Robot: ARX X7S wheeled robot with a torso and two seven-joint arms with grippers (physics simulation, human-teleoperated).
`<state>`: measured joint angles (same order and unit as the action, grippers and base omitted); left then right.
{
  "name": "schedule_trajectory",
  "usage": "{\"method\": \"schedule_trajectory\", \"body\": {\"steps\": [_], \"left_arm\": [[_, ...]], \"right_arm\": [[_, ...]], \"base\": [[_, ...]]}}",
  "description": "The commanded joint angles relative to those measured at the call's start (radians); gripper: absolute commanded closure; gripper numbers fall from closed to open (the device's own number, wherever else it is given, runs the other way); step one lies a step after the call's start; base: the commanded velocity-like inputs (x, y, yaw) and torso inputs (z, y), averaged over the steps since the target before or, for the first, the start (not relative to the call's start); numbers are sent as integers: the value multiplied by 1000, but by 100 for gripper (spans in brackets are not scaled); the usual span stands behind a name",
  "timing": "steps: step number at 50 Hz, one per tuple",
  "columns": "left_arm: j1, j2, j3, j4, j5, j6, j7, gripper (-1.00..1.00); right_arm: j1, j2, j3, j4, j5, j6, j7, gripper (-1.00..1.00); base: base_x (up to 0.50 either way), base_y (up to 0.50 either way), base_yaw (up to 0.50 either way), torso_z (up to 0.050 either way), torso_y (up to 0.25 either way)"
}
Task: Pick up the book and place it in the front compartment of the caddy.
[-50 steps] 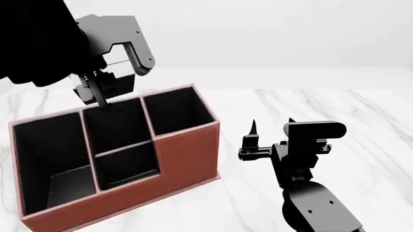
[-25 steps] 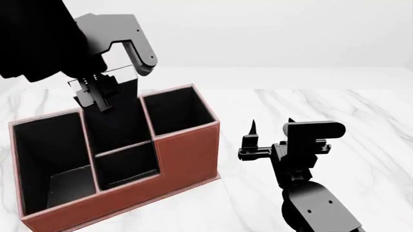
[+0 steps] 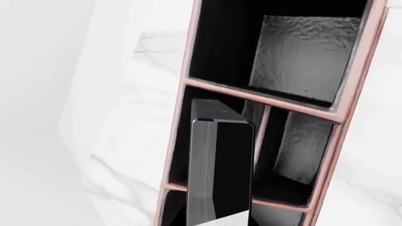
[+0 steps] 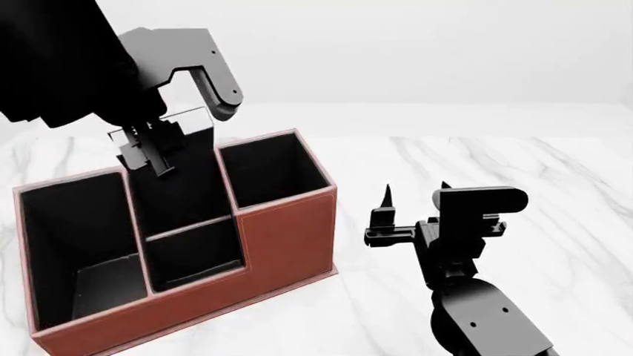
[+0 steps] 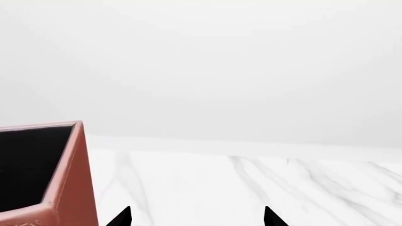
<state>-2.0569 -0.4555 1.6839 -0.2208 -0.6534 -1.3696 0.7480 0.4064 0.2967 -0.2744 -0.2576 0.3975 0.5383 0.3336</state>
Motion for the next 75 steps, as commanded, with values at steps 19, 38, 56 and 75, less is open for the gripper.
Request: {"method": "schedule_trajectory", "body": {"steps": [19,38,56,75], "left_arm": [[79,6,-3,-79,51,76,-31,100],[107,8,13,-108,60,94,-30,100],[158,21,47,-164,96,158,-38,100],[213,26,54,-200,112,196,-59,100]], "right_arm": [[2,3,-5,26,5,-16,2,-100],[5,7,-9,32,8,-22,5,-100],[2,8,-13,47,11,-36,5,-100],[0,12,-15,52,17,-43,8,-100]], "base": [[0,0,0,1,1],[0,0,0,0,2],[0,0,0,1,1],[0,0,0,1,2]]}}
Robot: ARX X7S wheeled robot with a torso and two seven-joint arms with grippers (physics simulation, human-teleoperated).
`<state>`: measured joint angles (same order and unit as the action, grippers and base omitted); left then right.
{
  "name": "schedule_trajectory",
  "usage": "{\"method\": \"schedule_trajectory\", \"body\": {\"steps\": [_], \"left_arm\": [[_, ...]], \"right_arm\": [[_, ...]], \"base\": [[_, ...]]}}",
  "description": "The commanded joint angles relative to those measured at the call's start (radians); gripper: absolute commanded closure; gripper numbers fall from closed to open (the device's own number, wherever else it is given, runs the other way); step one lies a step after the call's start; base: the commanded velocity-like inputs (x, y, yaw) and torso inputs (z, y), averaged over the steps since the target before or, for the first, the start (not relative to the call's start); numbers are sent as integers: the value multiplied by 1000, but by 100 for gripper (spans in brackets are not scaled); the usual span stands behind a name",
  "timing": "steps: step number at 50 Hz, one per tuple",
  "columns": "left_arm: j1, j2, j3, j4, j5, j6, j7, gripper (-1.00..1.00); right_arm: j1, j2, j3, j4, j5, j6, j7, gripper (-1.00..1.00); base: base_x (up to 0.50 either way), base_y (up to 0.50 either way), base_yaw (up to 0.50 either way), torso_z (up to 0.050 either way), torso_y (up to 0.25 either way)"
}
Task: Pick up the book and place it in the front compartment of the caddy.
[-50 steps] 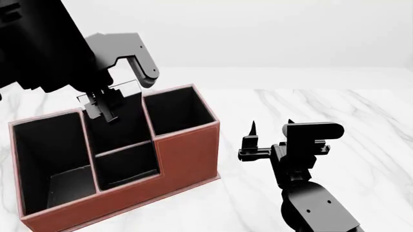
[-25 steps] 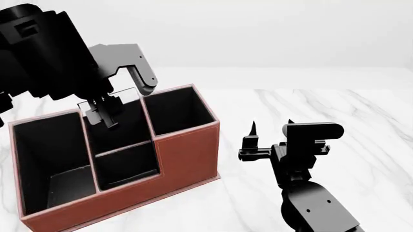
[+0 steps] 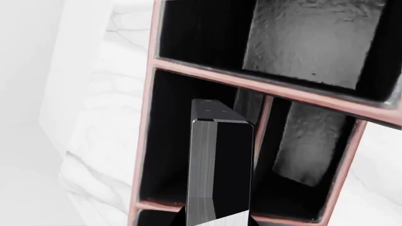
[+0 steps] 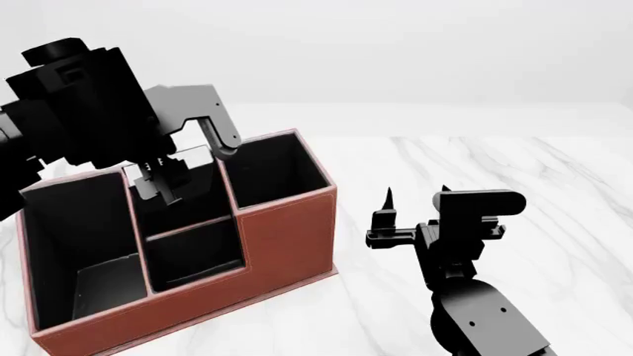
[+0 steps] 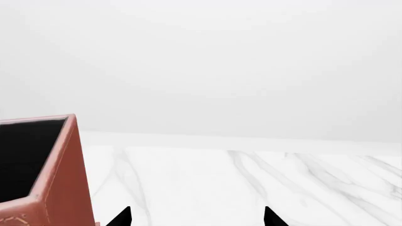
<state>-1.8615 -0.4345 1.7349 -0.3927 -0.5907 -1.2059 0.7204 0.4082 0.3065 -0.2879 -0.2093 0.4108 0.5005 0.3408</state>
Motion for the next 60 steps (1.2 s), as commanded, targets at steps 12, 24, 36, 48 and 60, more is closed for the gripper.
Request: {"method": "schedule_trajectory", "body": {"steps": [12,24,36,48,60], "left_arm": [[52,6,-18,-17,47,39,-72,100],[96,16,-23,-61,57,78,-90,100],[125,28,-22,-117,65,113,-83,100],[160,38,-23,-168,73,150,-84,100],[152,36,-35,-173,66,138,-85,100]], "right_arm": [[3,5,-1,1,10,-1,5,-100],[5,6,-3,9,13,-6,5,-100],[6,8,-4,15,15,-10,7,-100],[2,10,-6,20,17,-19,7,-100],[5,13,-8,14,22,-14,11,-100]], "base": [[0,0,0,0,1],[0,0,0,0,2],[0,0,0,1,1],[0,0,0,0,2],[0,0,0,0,2]]}}
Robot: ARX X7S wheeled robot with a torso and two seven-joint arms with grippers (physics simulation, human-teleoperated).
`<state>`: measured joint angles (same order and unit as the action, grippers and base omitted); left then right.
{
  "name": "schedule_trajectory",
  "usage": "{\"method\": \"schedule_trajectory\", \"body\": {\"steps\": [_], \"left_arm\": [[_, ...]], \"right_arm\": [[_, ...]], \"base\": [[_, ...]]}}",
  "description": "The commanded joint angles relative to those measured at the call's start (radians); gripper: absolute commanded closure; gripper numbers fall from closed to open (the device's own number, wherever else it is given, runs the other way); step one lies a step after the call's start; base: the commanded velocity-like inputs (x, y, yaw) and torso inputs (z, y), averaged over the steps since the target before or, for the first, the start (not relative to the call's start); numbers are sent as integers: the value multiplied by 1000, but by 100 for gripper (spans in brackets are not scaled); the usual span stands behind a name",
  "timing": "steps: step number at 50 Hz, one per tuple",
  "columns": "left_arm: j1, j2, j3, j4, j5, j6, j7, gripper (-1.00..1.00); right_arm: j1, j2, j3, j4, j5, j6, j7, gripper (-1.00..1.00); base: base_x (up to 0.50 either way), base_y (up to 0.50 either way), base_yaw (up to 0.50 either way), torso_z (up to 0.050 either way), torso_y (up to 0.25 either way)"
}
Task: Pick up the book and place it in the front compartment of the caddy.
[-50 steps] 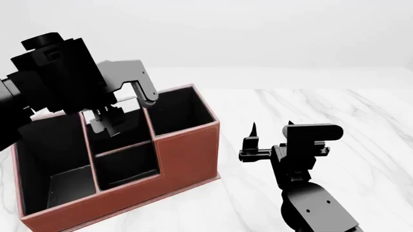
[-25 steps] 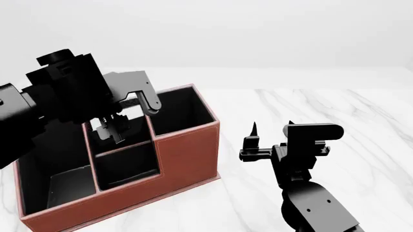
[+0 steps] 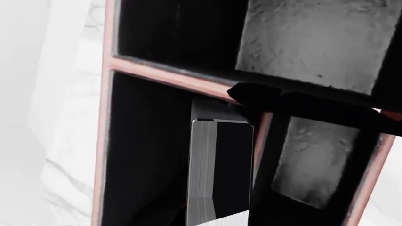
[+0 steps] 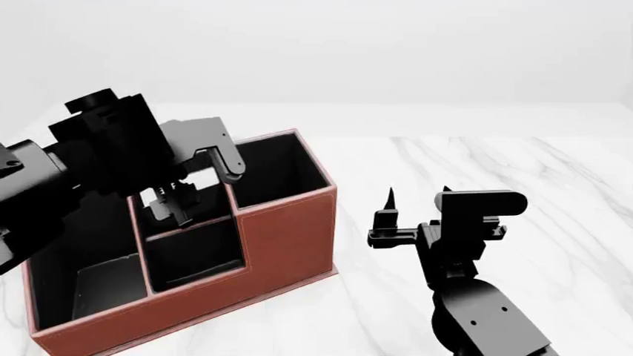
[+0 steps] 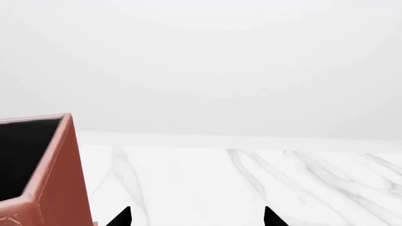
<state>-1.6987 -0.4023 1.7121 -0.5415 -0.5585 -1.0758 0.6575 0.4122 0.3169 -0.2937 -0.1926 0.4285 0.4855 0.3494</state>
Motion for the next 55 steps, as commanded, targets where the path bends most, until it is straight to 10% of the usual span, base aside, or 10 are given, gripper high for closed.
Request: {"method": "schedule_trajectory", "body": {"steps": [1,46,49,55], "left_arm": [[-13,6,-7,-26,34,2,-18,-100],[-325,-84,-107,364,-50,-334,-36,-100],[-258,-104,-300,439,-125,-493,-219,-100],[-208,-223,-486,537,-805,-487,-993,-100]], "right_arm": [[1,3,-2,-4,5,2,3,-100],[0,13,-8,-54,28,21,24,-100],[1,12,-8,-50,31,17,21,-100],[4,15,-10,-78,36,32,31,-100]], "base": [[0,0,0,0,0],[0,0,0,0,0],[0,0,0,0,0],[0,0,0,0,0]]}}
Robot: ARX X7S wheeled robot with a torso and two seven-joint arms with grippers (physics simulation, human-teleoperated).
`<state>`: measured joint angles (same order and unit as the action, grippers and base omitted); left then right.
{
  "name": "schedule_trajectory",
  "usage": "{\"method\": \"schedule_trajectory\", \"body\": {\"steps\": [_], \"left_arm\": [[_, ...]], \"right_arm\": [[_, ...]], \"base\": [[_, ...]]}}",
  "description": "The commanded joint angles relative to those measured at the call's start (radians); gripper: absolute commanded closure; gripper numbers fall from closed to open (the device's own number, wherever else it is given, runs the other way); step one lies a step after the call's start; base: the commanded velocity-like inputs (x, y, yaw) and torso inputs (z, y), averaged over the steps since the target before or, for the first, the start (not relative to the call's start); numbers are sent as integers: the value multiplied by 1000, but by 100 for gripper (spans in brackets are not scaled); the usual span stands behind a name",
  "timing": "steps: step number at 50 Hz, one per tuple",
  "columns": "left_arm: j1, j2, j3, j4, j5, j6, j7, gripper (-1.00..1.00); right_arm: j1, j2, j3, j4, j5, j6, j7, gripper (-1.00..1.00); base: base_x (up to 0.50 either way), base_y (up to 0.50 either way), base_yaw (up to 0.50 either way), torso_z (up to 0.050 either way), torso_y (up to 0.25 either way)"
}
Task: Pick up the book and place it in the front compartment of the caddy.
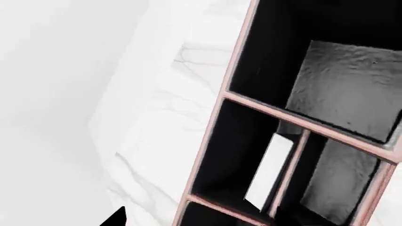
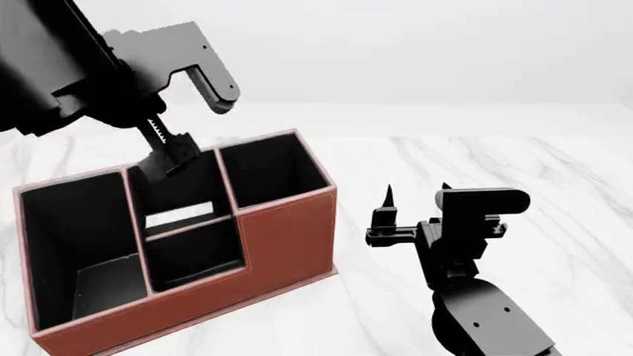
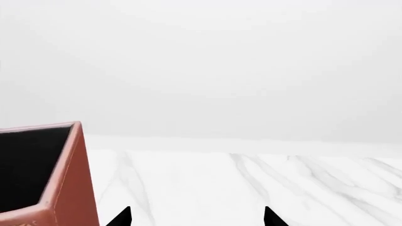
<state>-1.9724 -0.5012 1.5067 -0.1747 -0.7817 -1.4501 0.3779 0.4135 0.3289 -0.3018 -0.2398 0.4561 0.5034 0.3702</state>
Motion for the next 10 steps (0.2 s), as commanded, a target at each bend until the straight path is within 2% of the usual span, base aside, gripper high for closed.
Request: {"method": "schedule_trajectory", "body": {"steps": [1,4,10], "left_arm": [[97,-151,-315,206,-648,-104,-811,-100],[179,-213,-376,293,-769,-41,-973,-100],[232,-263,-381,360,-775,11,-1032,-100]], "right_arm": [[3,3,-1,-35,11,16,11,-100],[4,1,-7,-36,6,15,14,-100],[-1,3,-13,-49,4,14,18,-100]], "base": [[0,0,0,0,0],[0,0,0,0,0],[0,0,0,0,0]]}}
